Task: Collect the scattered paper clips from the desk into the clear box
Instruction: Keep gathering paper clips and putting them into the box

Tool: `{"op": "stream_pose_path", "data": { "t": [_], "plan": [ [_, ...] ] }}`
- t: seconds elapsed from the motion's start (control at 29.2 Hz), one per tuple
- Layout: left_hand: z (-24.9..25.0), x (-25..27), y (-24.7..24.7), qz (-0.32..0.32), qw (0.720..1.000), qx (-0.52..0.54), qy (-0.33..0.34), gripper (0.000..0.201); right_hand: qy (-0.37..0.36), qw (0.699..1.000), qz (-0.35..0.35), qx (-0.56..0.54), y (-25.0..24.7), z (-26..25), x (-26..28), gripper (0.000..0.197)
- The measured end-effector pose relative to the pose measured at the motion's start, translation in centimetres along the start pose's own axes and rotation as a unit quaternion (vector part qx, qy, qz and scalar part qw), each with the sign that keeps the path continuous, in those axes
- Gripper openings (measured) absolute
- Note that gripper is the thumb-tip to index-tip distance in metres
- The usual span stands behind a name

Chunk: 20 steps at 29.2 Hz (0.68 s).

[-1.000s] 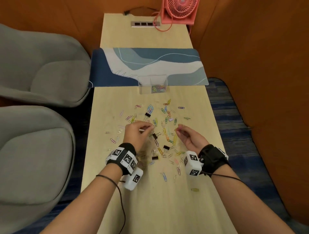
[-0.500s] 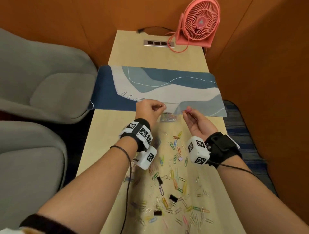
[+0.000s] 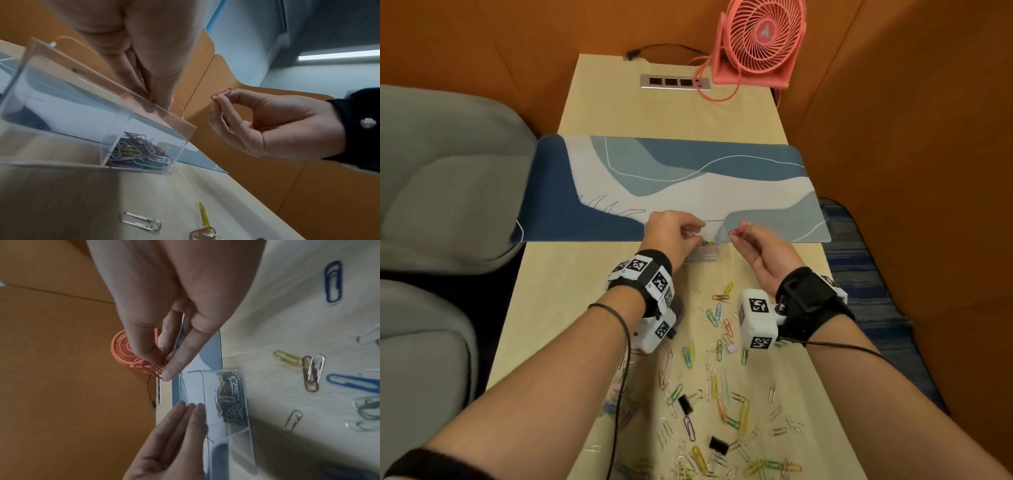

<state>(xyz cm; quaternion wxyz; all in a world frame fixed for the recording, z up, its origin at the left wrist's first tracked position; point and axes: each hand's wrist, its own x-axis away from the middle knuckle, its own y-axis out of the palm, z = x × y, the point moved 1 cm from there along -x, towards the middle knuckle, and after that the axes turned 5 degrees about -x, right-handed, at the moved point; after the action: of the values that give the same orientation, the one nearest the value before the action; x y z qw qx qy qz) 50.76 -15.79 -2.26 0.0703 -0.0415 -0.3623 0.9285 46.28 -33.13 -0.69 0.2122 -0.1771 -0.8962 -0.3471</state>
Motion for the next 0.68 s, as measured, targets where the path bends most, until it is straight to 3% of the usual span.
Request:
{"op": "stream_pose_path", "data": {
  "t": [0.21,0.31,0.38,0.58,0.68],
  "plan": [
    [-0.8,1.1,-0.8,0.07,0.995,0.044,0.052,0.015,-0.051,0.992,0.015,0.115,1.2,0.2,-0.7,0.017],
    [-1.8,2.4,-1.4,0.114,0.99,0.045,0.067,0.017,-0.114,0.965,0.044,0.233,2.0,0.4,-1.4,0.015],
    [-2.5,3.4,-1.8,0.125,0.988,0.055,0.067,0.019,-0.162,0.924,0.051,0.342,2.5,0.5,-1.7,0.016],
    [-4.9,6.7,-2.9,0.137,0.988,0.054,0.046,0.016,-0.258,0.746,0.003,0.614,4.6,1.1,-1.6,0.003],
    [-6.0,8.8,-3.4,0.116,0.992,0.042,0.03,0.014,-0.267,0.705,-0.009,0.657,4.8,1.2,-1.0,0.012]
  ]
}}
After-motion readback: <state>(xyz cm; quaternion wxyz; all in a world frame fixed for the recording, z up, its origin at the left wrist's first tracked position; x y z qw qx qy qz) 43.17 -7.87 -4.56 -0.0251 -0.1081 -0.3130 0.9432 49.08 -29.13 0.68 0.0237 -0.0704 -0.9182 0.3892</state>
